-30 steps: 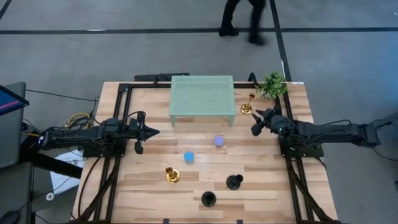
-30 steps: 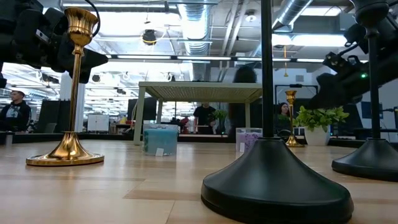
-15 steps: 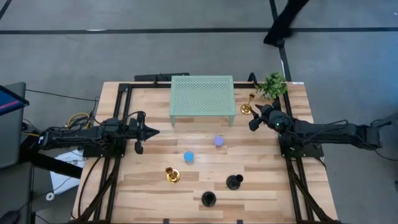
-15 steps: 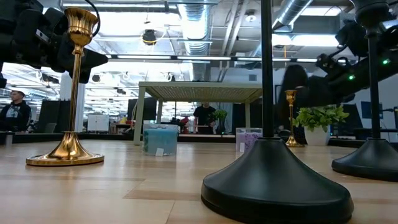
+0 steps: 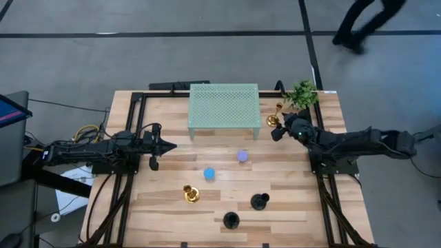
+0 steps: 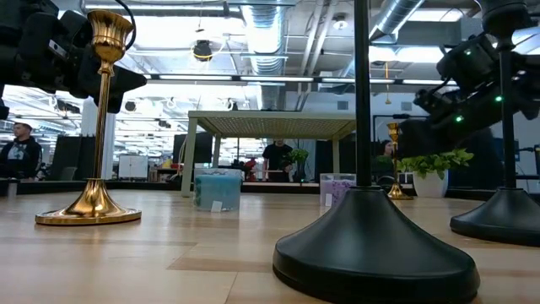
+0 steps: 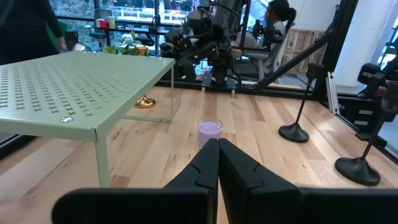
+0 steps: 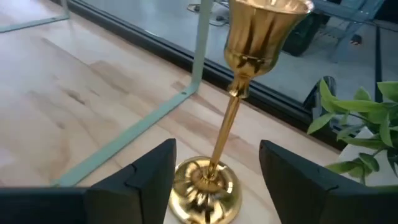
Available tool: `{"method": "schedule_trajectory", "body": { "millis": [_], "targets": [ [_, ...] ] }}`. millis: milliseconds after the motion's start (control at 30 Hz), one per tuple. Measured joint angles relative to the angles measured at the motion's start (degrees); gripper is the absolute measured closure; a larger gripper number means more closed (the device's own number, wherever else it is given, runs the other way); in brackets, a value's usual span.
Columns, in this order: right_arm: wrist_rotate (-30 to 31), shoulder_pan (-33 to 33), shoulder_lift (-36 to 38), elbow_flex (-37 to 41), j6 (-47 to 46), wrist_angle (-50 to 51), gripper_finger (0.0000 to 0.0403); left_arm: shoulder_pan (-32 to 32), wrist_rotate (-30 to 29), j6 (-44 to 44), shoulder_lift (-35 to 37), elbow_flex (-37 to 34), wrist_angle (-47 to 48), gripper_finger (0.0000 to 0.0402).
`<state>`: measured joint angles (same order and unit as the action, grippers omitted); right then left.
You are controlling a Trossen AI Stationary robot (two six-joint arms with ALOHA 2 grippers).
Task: Pick & Place candle stick holders
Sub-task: Put the top golden candle holder on the shelf
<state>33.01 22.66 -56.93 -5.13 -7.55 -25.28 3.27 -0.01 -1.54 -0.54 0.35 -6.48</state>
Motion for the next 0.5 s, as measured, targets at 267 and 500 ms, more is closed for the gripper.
{"method": "schedule_trajectory", "body": {
  "millis": [267, 500],
  "targets": [
    [0.02, 2.98, -9.63, -0.02, 0.02, -8.96, 0.0174, 0.00, 0.00, 0.00, -0.02, 0.00, 0.00, 0.0394],
    [0.02, 4.14, -15.46, -0.02, 0.56, -15.85, 0.0191, 0.00, 0.00, 0.00, -0.02, 0.01, 0.00, 0.0394]
  ]
}}
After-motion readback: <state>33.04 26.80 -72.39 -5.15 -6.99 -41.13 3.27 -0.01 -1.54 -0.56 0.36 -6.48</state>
